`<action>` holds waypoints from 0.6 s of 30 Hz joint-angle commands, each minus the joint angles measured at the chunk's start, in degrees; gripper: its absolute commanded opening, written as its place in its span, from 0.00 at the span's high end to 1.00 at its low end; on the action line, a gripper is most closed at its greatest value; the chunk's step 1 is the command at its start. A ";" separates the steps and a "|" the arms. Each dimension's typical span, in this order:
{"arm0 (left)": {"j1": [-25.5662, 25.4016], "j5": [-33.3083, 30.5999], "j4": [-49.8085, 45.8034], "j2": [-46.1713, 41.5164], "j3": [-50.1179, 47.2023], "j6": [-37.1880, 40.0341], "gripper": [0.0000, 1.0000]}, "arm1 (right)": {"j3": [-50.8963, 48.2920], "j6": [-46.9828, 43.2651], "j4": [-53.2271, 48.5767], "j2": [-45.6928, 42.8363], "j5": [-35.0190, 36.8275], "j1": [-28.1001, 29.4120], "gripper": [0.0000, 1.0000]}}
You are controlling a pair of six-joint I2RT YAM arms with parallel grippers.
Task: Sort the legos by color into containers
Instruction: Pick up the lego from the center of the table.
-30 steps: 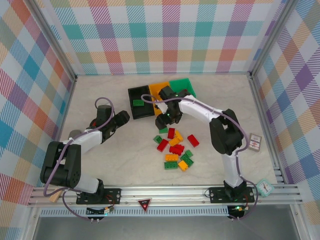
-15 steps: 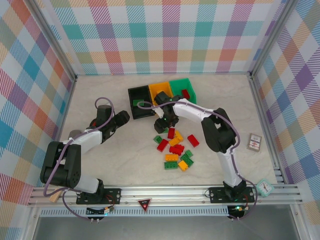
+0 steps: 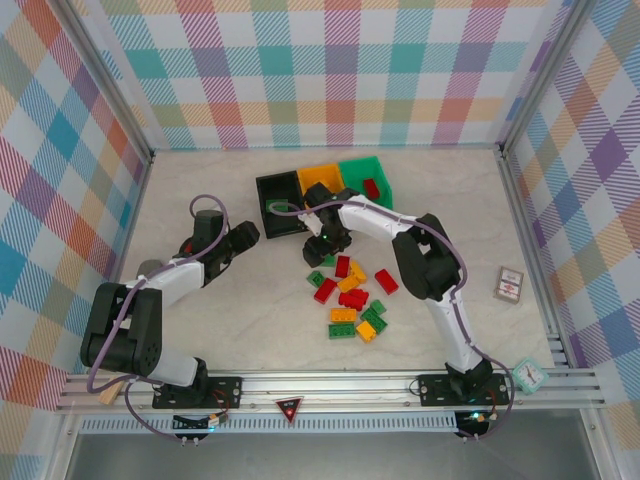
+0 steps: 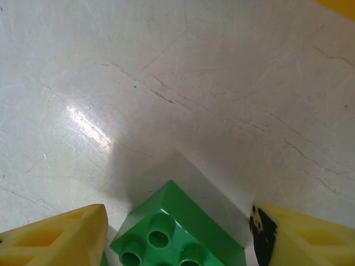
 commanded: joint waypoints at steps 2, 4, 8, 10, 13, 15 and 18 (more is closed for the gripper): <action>0.38 0.32 0.74 0.24 0.50 -0.25 0.33 | -0.59 -2.19 -4.57 0.40 -0.78 0.47 0.30; 0.36 0.33 0.81 0.36 0.56 -0.28 0.33 | -1.18 -2.23 -4.95 -0.31 -0.78 0.54 0.29; 0.36 0.69 0.97 0.54 0.57 -0.33 0.33 | -2.08 -4.60 -5.02 -0.82 -1.24 0.50 0.29; 0.34 0.50 0.99 0.50 0.57 -0.40 0.33 | -2.16 -4.73 -5.14 -0.66 -0.44 0.53 0.30; 0.32 0.57 0.82 0.40 0.58 -0.34 0.33 | -2.72 -5.27 -4.87 -0.74 2.16 0.44 0.33; 0.38 0.45 0.73 0.30 0.57 -0.34 0.33 | -3.17 -5.06 -4.55 -1.00 2.65 0.27 0.36; 0.32 0.27 0.64 0.17 0.54 -0.35 0.33 | -3.74 -4.75 -3.40 -1.75 2.31 0.27 0.45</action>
